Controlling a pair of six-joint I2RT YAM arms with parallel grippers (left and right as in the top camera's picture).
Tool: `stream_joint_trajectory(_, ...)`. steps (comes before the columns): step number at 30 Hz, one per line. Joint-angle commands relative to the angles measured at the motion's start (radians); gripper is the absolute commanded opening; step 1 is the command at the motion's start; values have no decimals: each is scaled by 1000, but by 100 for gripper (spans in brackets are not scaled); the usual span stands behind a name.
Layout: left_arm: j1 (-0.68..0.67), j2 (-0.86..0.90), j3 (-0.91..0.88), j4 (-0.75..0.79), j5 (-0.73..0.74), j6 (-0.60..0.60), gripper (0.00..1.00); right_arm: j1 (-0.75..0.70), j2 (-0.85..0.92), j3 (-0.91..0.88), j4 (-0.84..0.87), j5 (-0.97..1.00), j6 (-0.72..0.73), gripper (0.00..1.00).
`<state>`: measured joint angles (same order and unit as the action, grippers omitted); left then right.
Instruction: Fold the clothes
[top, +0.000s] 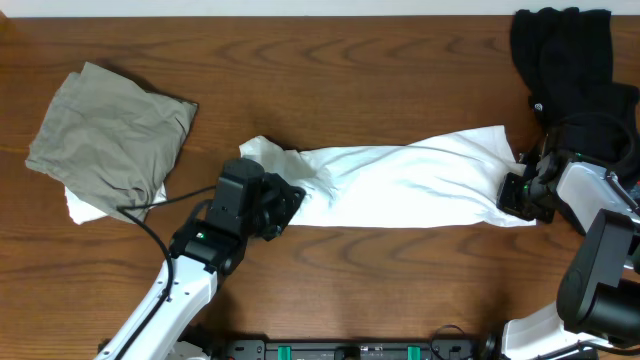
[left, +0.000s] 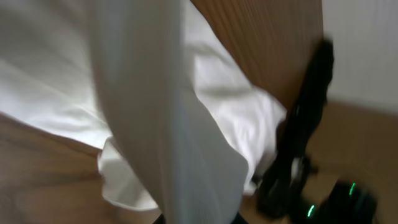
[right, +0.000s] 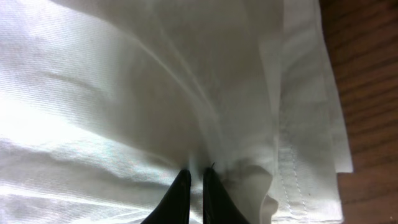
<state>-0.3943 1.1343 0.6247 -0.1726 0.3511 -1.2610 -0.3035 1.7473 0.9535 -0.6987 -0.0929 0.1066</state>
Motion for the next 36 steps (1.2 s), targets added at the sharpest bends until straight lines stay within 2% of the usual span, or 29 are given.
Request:
stream_joint_trajectory(1,2,21,17,22,-139,-249,6,3,6,-10,-5,36,12,8)
stream_joint_trajectory(4,2,51,17,131,-140,-307,6,3,6,-10,-5,36,12,8)
stream_joint_trajectory(8,2,124,17,328,-183,-307,6,3,6,-10,-5,36,12,8)
stream_joint_trajectory(12,2,223,17,418,-188,-307,6,3,6,-10,-5,36,12,8)
stream_joint_trajectory(16,4,327,17,426,-188,-304,6,3,6,-10,-5,36,12,8)
stream_joint_trajectory(19,11,364,17,430,-188,-253,6,3,6,-10,-8,36,12,8)
stream_joint_trajectory(23,37,365,17,439,-179,-161,6,3,6,-10,-5,36,12,8)
stream_joint_trajectory(30,89,365,17,489,-162,-142,6,3,6,-10,-5,37,12,8)
stream_joint_trajectory(32,100,365,17,503,-163,-96,6,3,6,-10,-5,36,12,8)
stream_joint_trajectory(36,106,365,17,388,-156,-71,6,3,6,-10,-5,36,12,8)
